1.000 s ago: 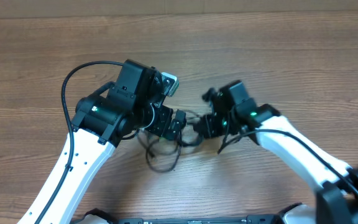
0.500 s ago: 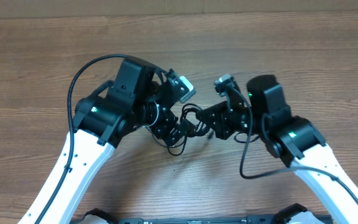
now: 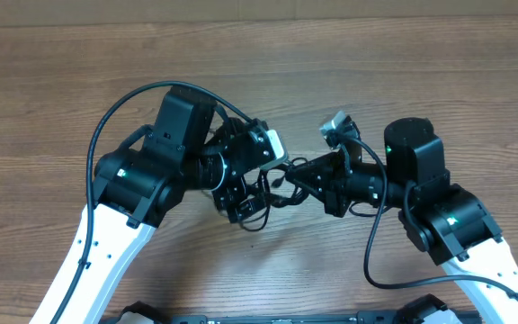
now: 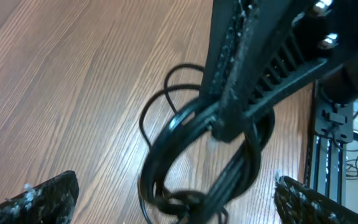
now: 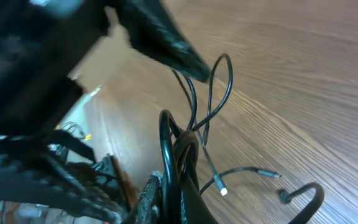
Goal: Untangle cables
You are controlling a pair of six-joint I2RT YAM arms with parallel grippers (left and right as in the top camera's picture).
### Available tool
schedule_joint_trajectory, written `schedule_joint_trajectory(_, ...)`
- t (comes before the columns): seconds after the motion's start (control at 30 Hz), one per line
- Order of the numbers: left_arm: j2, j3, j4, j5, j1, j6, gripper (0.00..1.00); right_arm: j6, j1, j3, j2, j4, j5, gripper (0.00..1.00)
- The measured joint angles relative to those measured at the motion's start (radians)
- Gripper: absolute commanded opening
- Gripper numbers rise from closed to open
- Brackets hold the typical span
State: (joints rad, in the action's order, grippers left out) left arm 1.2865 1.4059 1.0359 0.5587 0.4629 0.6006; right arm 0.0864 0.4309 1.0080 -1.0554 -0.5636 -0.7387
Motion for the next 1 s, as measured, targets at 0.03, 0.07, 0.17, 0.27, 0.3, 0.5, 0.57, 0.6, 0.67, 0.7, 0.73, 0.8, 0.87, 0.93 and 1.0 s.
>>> schedule_joint_trajectory(0.03,0.000,0.000,0.003,0.014,0.000,0.013,1.00,-0.006,0.000,0.000,0.004,0.006,-0.018,0.04)
schedule_joint_trajectory(0.07,0.000,0.000,0.005,0.033,0.000,0.032,1.00,-0.012,0.000,0.000,0.009,0.013,-0.033,0.04)
schedule_joint_trajectory(0.17,0.000,0.000,0.005,0.066,0.000,0.062,0.98,-0.020,0.000,0.000,0.020,0.027,-0.068,0.04)
schedule_joint_trajectory(0.27,0.000,0.000,0.011,0.083,0.000,0.078,0.86,-0.027,0.000,0.000,0.024,0.047,-0.098,0.04)
schedule_joint_trajectory(0.3,0.000,0.000,0.013,0.086,0.000,0.083,0.79,-0.028,0.000,0.000,0.025,0.051,-0.105,0.04)
schedule_joint_trajectory(0.5,0.000,0.000,0.018,0.097,0.000,0.101,0.44,-0.031,0.000,0.000,0.025,0.072,-0.153,0.04)
schedule_joint_trajectory(0.57,0.000,0.000,0.018,0.097,0.000,0.104,0.20,-0.032,0.000,0.000,0.025,0.076,-0.166,0.04)
schedule_joint_trajectory(0.6,0.000,0.000,0.018,0.098,0.000,0.108,0.10,-0.033,0.000,0.000,0.025,0.076,-0.170,0.04)
schedule_joint_trajectory(0.67,0.000,0.000,0.020,0.101,0.000,0.109,0.04,-0.034,0.000,0.000,0.025,0.081,-0.173,0.04)
schedule_joint_trajectory(0.7,0.000,0.000,0.023,0.104,0.000,0.112,0.04,-0.034,-0.003,0.000,0.025,0.084,-0.172,0.04)
schedule_joint_trajectory(0.73,0.000,0.000,0.024,0.106,0.000,0.111,0.04,-0.034,-0.006,0.000,0.025,0.085,-0.171,0.04)
schedule_joint_trajectory(0.8,0.000,0.000,0.025,0.108,0.000,0.111,0.04,-0.034,-0.006,0.000,0.025,0.085,-0.170,0.04)
schedule_joint_trajectory(0.87,0.000,0.000,0.025,0.107,0.000,0.110,0.04,-0.034,-0.005,0.000,0.025,0.086,-0.166,0.04)
schedule_joint_trajectory(0.93,0.000,0.000,0.021,0.100,0.000,0.102,0.04,-0.033,-0.005,0.000,0.026,0.083,-0.148,0.13)
schedule_joint_trajectory(1.0,0.000,0.000,0.011,0.077,0.001,0.069,0.04,-0.019,-0.004,0.001,0.026,0.074,-0.118,0.52)
